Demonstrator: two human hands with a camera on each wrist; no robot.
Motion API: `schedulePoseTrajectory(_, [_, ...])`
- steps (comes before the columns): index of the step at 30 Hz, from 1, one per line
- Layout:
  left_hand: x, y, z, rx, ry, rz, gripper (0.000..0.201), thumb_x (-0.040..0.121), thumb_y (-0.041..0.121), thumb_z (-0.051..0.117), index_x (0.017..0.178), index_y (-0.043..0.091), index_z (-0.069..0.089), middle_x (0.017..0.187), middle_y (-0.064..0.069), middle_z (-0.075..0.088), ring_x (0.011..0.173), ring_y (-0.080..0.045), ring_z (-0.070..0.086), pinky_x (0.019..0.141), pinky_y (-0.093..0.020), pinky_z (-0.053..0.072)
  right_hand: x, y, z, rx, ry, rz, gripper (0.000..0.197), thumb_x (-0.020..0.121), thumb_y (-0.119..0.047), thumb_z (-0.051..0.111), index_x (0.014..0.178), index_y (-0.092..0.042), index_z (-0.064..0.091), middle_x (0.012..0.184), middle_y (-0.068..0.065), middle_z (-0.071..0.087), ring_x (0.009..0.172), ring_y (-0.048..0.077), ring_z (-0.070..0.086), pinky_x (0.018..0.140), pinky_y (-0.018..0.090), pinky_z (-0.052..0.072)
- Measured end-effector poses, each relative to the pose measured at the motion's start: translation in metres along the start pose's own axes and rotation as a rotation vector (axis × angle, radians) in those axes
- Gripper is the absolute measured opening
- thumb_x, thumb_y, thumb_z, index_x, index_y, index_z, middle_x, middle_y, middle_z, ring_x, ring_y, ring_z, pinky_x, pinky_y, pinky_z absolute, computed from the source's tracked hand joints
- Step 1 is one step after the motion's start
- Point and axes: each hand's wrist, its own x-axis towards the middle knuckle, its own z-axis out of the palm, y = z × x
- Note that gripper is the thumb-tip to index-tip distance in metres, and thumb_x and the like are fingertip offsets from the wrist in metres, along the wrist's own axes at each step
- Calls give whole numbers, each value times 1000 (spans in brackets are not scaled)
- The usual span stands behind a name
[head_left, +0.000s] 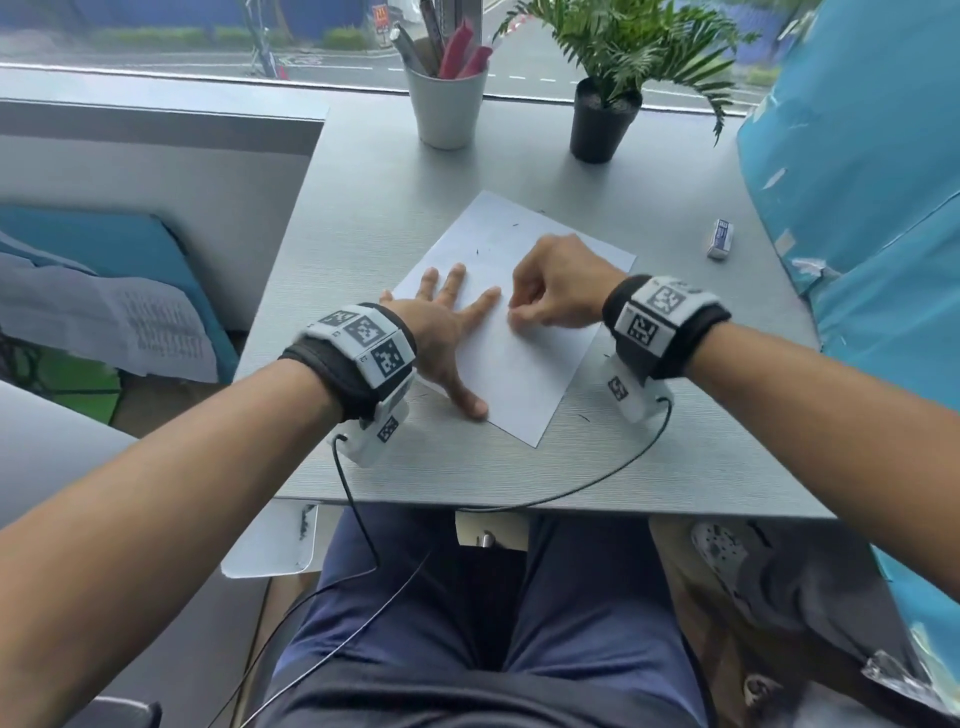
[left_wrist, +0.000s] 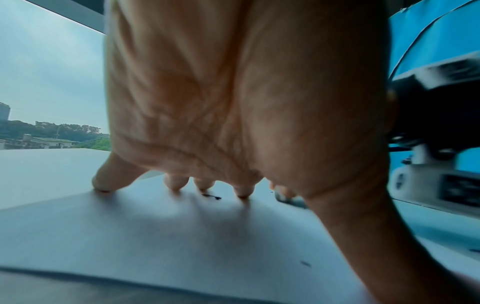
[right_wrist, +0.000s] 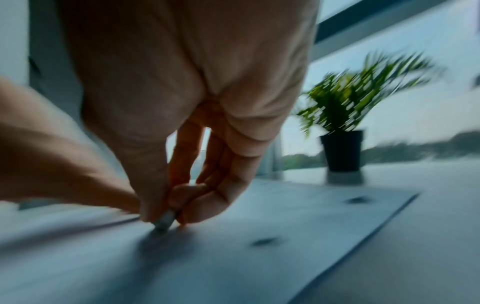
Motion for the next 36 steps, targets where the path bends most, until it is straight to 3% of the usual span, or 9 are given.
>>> schedulePoseTrajectory(2, [-2, 0, 0, 1, 3, -3, 153, 46, 82, 77, 146, 45, -32, 153, 1, -45, 145, -30, -34, 114, -71, -3, 2, 2, 1, -7, 50, 5, 4, 73, -16, 76, 75, -12, 77, 69, -2, 70, 72, 16, 69, 59, 24, 55])
schedulePoseTrajectory(6, [-2, 1, 0, 21, -2, -3, 153, 47, 83, 76, 147, 43, -33, 152, 1, -46, 145, -29, -34, 115, -70, -2, -18, -20, 23, -16, -144, -118, 3, 72, -18, 79, 73, -17, 76, 70, -6, 71, 68, 10, 68, 60, 24, 56])
schedulePoseTrajectory(11, [-3, 1, 0, 9, 24, -2, 152, 47, 82, 77, 148, 44, -31, 156, 1, -42, 147, -29, -31, 115, -71, 1, 2, 2, 0, -5, 29, 21, 2, 74, -16, 75, 74, -14, 76, 70, -2, 70, 70, 17, 68, 57, 28, 58])
schedulePoseTrajectory(15, [-2, 0, -1, 14, 8, 2, 152, 47, 83, 76, 147, 43, -31, 154, 1, -45, 145, -29, -33, 116, -70, 0, -13, -18, 15, -53, -123, -80, 3, 71, -15, 77, 73, -17, 77, 67, -7, 68, 65, 9, 64, 59, 21, 53])
schedulePoseTrajectory(20, [-1, -6, 1, 9, 34, 16, 151, 46, 86, 74, 148, 45, -30, 156, 2, -42, 146, -29, -32, 115, -70, -5, -1, 22, -14, -94, 20, 145, 5, 72, -14, 77, 75, -12, 74, 70, -1, 67, 64, 12, 58, 54, 18, 41])
schedulePoseTrajectory(23, [0, -10, 0, 54, 71, 25, 151, 49, 87, 70, 153, 35, -25, 160, -4, -33, 148, -30, -27, 114, -67, -13, -5, 27, -10, -51, 17, 162, 7, 70, -13, 78, 74, -11, 73, 65, -5, 64, 57, 6, 56, 49, 17, 39])
schedulePoseTrajectory(26, [3, -8, -8, 19, 168, 131, 141, 59, 80, 70, 159, 19, -9, 166, -7, -17, 152, -24, -16, 120, -57, -10, -1, 24, -7, -41, 50, 154, 7, 70, -13, 78, 75, -11, 74, 67, -3, 65, 59, 9, 58, 49, 15, 39])
schedulePoseTrajectory(30, [15, 0, -12, -89, 186, 263, 136, 60, 69, 80, 159, 33, -6, 167, 4, -14, 153, -17, -12, 124, -50, 0, 4, 21, -6, -61, 60, 147, 8, 72, -16, 80, 78, -13, 75, 72, -2, 66, 63, 9, 57, 51, 14, 40])
schedulePoseTrajectory(36, [26, 3, -9, -30, 135, 224, 145, 54, 77, 77, 156, 35, -18, 161, 9, -29, 149, -16, -26, 121, -56, -9, 7, 14, 1, -56, 129, 223, 5, 71, -14, 77, 73, -14, 73, 79, 1, 66, 74, 16, 62, 58, 17, 43])
